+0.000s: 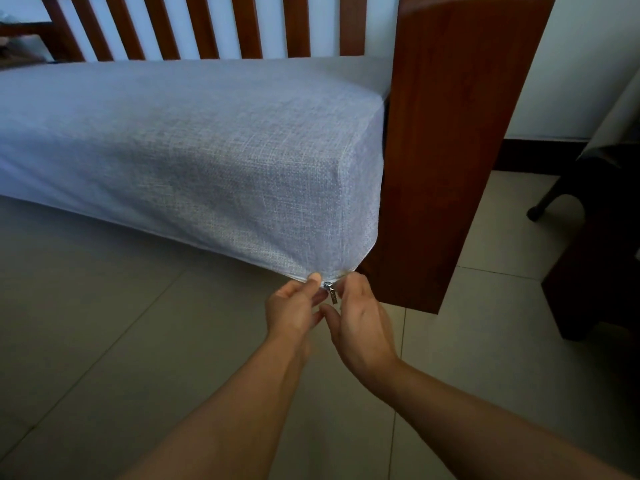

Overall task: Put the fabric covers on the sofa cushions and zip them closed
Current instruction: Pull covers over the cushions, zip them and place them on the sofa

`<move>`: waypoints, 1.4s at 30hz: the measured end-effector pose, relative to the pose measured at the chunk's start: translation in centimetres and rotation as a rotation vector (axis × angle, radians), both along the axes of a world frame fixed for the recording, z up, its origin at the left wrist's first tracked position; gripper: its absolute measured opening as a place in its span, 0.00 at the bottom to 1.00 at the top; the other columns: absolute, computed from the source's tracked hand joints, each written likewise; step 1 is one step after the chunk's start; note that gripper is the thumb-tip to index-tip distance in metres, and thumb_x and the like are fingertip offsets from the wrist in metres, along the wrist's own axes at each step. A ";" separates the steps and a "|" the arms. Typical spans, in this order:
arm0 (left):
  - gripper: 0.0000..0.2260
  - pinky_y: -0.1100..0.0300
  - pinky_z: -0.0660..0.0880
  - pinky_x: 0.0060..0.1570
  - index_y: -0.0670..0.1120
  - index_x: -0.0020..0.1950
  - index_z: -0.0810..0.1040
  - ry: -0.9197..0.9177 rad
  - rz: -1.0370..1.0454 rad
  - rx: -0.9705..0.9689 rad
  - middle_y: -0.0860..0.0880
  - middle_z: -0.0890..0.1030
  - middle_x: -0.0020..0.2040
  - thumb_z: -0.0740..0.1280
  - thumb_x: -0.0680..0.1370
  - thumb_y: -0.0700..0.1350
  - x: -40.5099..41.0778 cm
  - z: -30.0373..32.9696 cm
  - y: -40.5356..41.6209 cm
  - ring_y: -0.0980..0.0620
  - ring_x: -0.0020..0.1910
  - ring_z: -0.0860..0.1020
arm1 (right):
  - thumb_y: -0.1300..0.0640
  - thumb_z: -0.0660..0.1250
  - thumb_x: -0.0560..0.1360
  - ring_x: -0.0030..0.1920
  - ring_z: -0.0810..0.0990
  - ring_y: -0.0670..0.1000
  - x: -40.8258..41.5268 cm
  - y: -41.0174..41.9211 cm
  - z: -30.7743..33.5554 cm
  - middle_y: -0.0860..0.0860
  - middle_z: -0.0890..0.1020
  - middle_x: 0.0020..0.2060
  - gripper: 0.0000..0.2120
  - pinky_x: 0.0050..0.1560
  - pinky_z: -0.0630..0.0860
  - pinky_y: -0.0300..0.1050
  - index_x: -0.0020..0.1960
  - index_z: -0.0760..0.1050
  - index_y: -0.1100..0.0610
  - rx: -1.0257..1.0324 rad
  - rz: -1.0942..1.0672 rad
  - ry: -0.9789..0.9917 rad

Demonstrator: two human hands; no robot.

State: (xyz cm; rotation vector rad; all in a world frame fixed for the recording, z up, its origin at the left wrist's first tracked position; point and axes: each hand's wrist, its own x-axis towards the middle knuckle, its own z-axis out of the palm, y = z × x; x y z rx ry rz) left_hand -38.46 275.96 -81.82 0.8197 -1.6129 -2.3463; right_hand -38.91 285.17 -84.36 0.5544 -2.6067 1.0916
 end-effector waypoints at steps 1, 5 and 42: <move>0.08 0.61 0.74 0.35 0.44 0.38 0.76 0.003 -0.011 0.013 0.47 0.82 0.40 0.67 0.77 0.43 0.0 0.0 0.0 0.54 0.41 0.80 | 0.58 0.66 0.75 0.45 0.76 0.52 0.0 -0.3 0.1 0.52 0.75 0.48 0.12 0.39 0.68 0.43 0.55 0.68 0.58 -0.035 -0.010 -0.017; 0.05 0.60 0.76 0.36 0.43 0.44 0.79 0.007 -0.087 0.043 0.47 0.83 0.42 0.66 0.77 0.43 0.1 -0.1 0.3 0.53 0.42 0.81 | 0.63 0.63 0.76 0.39 0.78 0.52 -0.5 -0.7 0.1 0.53 0.78 0.40 0.02 0.39 0.76 0.53 0.47 0.71 0.58 -0.119 -0.046 -0.019; 0.03 0.61 0.74 0.36 0.40 0.42 0.78 -0.129 0.211 -0.082 0.48 0.79 0.36 0.69 0.75 0.39 -2.7 0.3 5.0 0.57 0.31 0.76 | 0.54 0.62 0.77 0.36 0.79 0.58 -3.6 3.1 0.0 0.54 0.80 0.34 0.09 0.33 0.68 0.46 0.41 0.71 0.58 0.017 -0.087 -0.002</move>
